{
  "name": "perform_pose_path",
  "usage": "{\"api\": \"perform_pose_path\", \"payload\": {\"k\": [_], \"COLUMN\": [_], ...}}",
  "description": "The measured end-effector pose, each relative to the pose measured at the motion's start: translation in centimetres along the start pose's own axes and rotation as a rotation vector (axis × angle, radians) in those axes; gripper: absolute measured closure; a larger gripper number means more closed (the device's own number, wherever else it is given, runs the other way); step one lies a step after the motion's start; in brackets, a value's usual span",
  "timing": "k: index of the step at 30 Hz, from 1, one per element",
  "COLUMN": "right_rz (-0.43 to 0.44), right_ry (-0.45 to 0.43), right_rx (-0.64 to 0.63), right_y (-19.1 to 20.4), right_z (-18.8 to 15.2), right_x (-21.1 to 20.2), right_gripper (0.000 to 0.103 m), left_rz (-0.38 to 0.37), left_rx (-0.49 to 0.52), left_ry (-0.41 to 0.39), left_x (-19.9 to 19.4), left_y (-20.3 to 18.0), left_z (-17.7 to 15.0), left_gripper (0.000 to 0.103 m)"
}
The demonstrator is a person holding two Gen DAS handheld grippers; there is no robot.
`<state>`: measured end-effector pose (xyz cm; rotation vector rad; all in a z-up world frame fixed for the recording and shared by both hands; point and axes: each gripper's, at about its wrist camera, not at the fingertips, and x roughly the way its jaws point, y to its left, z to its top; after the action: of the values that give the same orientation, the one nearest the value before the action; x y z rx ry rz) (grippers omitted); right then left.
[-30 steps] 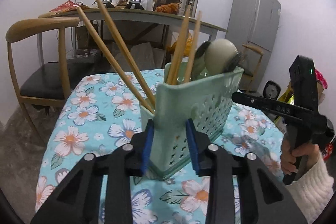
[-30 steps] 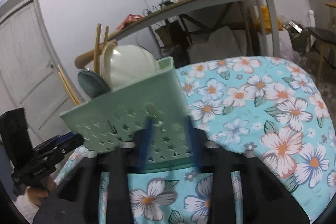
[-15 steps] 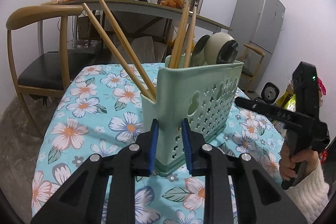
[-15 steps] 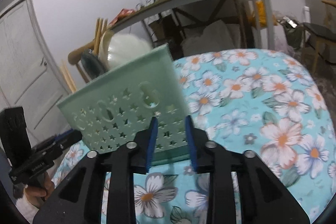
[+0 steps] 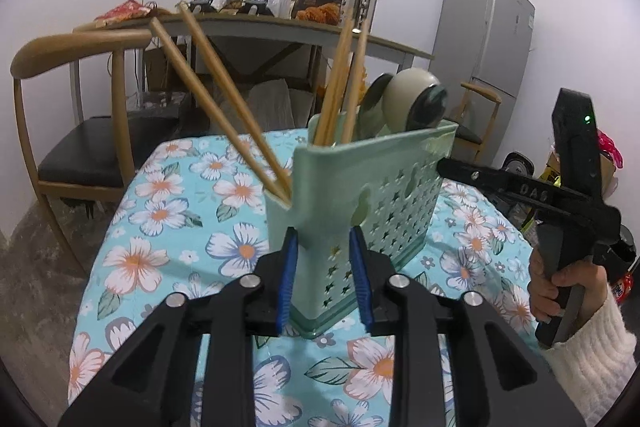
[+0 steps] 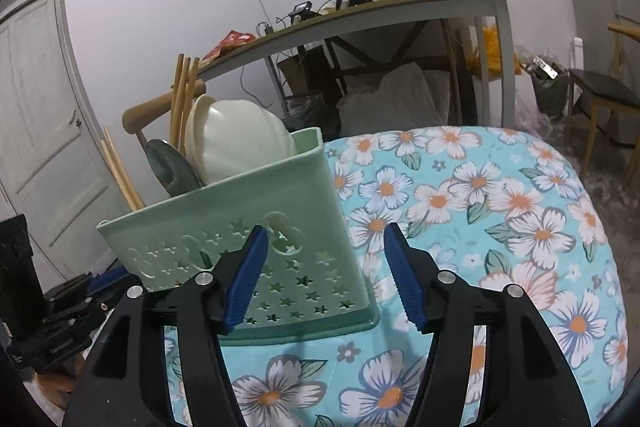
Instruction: Organize utensils
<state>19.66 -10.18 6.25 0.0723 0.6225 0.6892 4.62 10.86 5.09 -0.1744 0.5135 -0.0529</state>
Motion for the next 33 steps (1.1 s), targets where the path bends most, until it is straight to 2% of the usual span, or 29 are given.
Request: {"api": "perform_pose_path", "payload": {"k": [4,8,18,24,27,33], "right_rz": [-0.005,-0.008,0.001,0.007,0.005,-0.004], "right_ry": [0.02,0.032,0.02,0.011,0.011,0.003], "right_rx": [0.001,0.009,0.032,0.049,0.046,0.034], "right_y": [-0.1,-0.3,-0.7,-1.2,-1.2,-0.8], "right_z": [-0.2,-0.3,-0.5,-0.6,-0.5,-0.5], "right_x": [0.4,0.6,0.1,-0.2,-0.3,-0.3], "right_gripper": [0.044,0.046,0.046,0.046,0.046,0.046], "left_rz": [0.007,0.041,0.105,0.18,0.169,0.183], "left_rx": [0.023,0.029,-0.008,0.041,0.011,0.028], "left_ry": [-0.031,-0.031,-0.032,-0.018,-0.015,-0.018], "left_x": [-0.5,0.0,0.9,1.4,1.5,1.5], "left_y": [-0.8,-1.3,-1.3,-2.1,-1.8,-1.8], "left_z": [0.3,0.4,1.0,0.5,0.5,0.4], "left_gripper": [0.065,0.061,0.061,0.061,0.064,0.07]}}
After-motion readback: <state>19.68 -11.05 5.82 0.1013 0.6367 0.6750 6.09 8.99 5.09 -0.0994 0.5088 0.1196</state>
